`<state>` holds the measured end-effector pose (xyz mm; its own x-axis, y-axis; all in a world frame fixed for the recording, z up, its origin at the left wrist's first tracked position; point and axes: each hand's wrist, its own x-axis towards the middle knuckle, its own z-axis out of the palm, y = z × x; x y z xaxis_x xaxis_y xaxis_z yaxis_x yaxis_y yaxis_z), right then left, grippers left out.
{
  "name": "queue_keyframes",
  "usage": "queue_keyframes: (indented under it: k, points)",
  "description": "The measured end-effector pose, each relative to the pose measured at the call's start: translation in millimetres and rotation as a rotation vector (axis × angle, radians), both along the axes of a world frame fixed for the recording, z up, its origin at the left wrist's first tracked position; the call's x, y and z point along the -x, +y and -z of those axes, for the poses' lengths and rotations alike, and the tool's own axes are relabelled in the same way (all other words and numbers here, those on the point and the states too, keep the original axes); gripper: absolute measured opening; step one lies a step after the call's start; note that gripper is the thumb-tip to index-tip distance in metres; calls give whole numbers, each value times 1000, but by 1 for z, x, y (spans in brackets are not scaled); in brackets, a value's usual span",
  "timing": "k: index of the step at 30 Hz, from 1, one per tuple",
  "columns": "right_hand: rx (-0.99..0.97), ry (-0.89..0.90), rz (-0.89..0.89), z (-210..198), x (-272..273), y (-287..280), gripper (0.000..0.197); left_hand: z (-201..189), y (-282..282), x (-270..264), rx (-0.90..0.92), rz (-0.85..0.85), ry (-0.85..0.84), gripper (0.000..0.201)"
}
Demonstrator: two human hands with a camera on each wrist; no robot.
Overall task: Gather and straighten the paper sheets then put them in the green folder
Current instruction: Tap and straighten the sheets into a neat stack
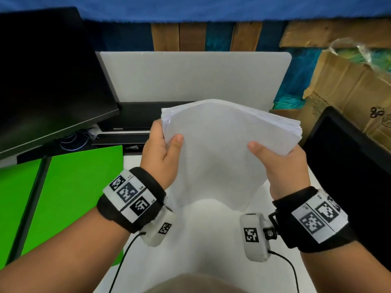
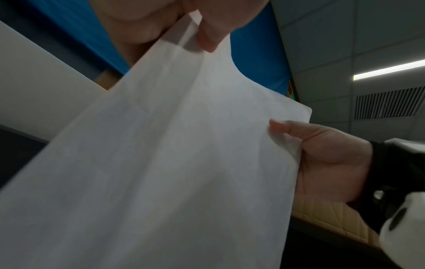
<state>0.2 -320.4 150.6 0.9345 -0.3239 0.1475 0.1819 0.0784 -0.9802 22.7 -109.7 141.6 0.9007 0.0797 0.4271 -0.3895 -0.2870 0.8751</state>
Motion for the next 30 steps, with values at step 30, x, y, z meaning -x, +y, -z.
queue_keyframes:
  k: [30]
  points:
    - [-18, 88, -53, 19, -22, -9, 24, 10, -18, -16, 314, -58, 154, 19]
